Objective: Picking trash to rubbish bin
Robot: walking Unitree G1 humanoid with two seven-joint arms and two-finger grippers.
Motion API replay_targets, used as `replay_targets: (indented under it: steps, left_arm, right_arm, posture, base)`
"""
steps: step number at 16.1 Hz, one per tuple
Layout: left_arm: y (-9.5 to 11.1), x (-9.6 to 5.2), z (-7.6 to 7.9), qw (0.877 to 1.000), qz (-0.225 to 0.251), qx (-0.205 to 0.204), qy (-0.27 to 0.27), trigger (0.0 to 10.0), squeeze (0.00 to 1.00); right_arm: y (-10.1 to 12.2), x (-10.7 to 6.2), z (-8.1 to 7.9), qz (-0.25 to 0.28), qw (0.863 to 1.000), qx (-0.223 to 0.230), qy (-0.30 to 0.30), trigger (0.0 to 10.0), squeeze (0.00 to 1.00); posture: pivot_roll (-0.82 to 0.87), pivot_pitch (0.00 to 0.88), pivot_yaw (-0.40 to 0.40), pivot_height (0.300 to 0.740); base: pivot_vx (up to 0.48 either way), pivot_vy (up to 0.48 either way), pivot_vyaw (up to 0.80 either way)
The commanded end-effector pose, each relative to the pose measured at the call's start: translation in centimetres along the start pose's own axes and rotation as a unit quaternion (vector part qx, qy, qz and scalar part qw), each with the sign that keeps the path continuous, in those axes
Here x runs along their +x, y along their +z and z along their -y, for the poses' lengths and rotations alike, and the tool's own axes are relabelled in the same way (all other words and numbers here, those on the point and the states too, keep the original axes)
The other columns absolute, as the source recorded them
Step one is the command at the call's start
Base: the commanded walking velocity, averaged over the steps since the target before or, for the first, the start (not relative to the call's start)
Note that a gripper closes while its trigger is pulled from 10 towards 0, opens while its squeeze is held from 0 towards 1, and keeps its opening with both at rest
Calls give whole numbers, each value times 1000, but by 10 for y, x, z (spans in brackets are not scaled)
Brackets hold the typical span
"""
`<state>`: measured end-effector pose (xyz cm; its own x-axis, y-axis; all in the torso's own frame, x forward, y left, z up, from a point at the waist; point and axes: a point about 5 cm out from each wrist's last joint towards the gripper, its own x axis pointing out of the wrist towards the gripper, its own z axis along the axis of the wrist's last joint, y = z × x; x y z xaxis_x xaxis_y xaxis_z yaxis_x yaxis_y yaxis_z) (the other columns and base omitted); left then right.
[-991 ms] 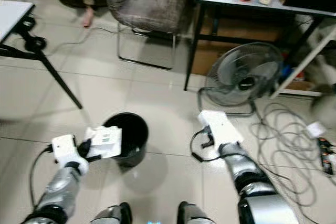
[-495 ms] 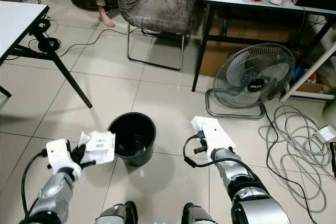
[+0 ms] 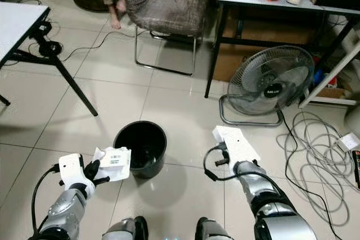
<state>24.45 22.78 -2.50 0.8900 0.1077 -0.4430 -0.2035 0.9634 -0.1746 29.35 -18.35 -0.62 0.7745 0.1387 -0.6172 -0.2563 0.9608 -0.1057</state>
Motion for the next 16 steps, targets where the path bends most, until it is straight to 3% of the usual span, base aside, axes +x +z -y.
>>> replay_targets:
  steps: [1,12,16]
  left_arm:
    - [-6,-3,-4,1000,-15,7,0,0,0]
    - [-12,-7,-6,999,-28,25,-13,0,0]
    - [-10,-8,-9,999,-21,34,-13,0,0]
  right_arm:
    - [-6,-1,-1,-4,1000,7,0,10000,0]
    - [-18,-4,-1,-10,1000,16,-8,10000,0]
    - [-21,-5,-3,-12,1000,17,-7,10000,0]
  posture:
    - [-132,191,-2,740]
    - [-129,226,25,740]
    - [-126,230,25,740]
  base:
    - [0,405,0]
    - [0,480,0]
    - [0,87,0]
